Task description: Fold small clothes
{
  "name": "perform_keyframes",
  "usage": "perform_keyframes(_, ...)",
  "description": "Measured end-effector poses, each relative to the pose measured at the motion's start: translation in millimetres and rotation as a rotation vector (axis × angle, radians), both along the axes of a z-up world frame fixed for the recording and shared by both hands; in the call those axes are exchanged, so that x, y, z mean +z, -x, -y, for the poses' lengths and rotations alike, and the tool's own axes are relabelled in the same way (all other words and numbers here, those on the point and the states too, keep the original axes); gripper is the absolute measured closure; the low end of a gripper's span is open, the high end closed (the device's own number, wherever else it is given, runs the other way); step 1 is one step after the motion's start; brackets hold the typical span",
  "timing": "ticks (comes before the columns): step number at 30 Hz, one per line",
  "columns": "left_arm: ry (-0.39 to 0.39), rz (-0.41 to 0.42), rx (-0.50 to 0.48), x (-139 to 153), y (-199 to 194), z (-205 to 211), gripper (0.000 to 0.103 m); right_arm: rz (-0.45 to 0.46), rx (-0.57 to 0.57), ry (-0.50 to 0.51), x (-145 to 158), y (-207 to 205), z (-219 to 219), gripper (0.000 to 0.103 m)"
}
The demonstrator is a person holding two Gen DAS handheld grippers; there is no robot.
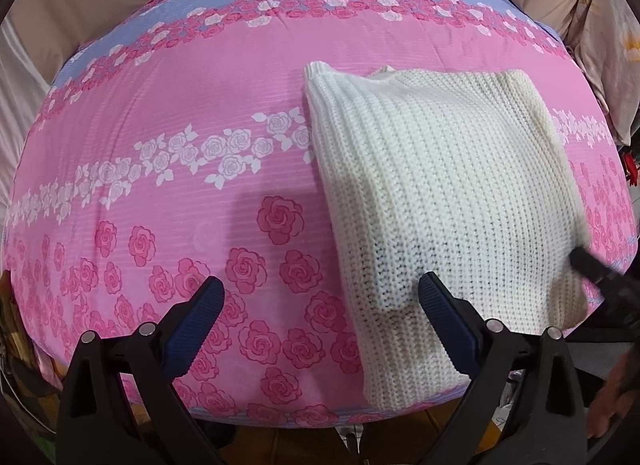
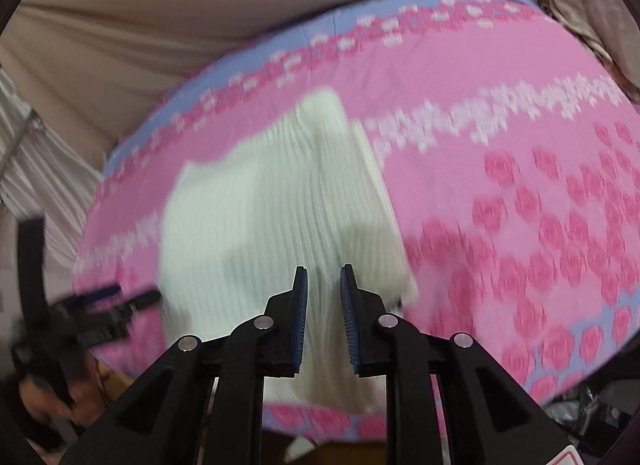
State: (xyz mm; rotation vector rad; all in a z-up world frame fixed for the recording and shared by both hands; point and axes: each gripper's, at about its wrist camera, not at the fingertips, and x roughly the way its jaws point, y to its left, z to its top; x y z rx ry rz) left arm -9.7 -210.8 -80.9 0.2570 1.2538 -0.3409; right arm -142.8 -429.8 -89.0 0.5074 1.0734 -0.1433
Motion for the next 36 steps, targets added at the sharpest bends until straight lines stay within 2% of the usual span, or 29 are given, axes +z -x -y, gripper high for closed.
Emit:
perform_keyframes(2, -0.001, -0.007, 0.0, -2, 0, 2, 0.008, -0.059, -0.037, -0.07, -25, 1, 7, 0.103)
perform_keyframes(3, -0.005, -0.01, -0.005, -2, 0, 3, 0.008, -0.045, -0.06, -0.097, -24, 4, 8, 0.102)
perform_keyframes(7, 0.002, -0.011, -0.017, 0, 1, 7, 0.008, 0.031, -0.098, -0.093, 4, 9, 13, 0.092)
perform_keyframes(10, 0.025, -0.025, -0.023, 0, 2, 11, 0.008, 0.044, -0.106, -0.12, 6, 10, 20, 0.075)
perform_keyframes(15, 0.197, -0.083, 0.024, 6, -3, 5, 0.008, 0.078, -0.154, -0.141, 10, 17, 25, 0.072)
perform_keyframes(16, 0.216, -0.084, 0.04, 7, -5, 2, 0.007, 0.088, -0.175, -0.12, 14, 20, 28, 0.065)
perform_keyframes(17, 0.223, -0.084, 0.053, 7, -7, 0, 0.007, 0.095, -0.202, -0.087, 18, 22, 32, 0.05)
perform_keyframes(18, 0.232, -0.095, 0.078, 4, -11, -4, 0.007, 0.101, -0.227, -0.06, 20, 25, 38, 0.04)
perform_keyframes(19, 0.241, -0.11, 0.096, 1, -14, -6, 0.007, 0.094, -0.234, -0.059, 18, 26, 45, 0.04)
perform_keyframes(22, 0.289, -0.193, 0.169, -18, -25, -16, 0.007, 0.034, -0.238, -0.137, -1, 22, 62, 0.04)
perform_keyframes(24, 0.324, -0.25, 0.222, -33, -31, -20, 0.007, 0.015, -0.224, -0.215, -16, 16, 63, 0.036)
perform_keyframes(28, 0.39, -0.312, 0.255, -47, -35, -19, 0.007, 0.003, -0.208, -0.365, -40, 3, 56, 0.032)
perform_keyframes(31, 0.394, -0.314, 0.228, -52, -37, -6, 0.005, -0.021, -0.199, -0.421, -57, -8, 48, 0.028)
perform_keyframes(34, 0.412, -0.348, 0.225, -61, -42, 6, 0.005, -0.002, -0.196, -0.432, -58, -16, 45, 0.016)
perform_keyframes(36, 0.44, -0.372, 0.23, -64, -47, 8, 0.005, -0.008, -0.184, -0.425, -57, -23, 44, 0.016)
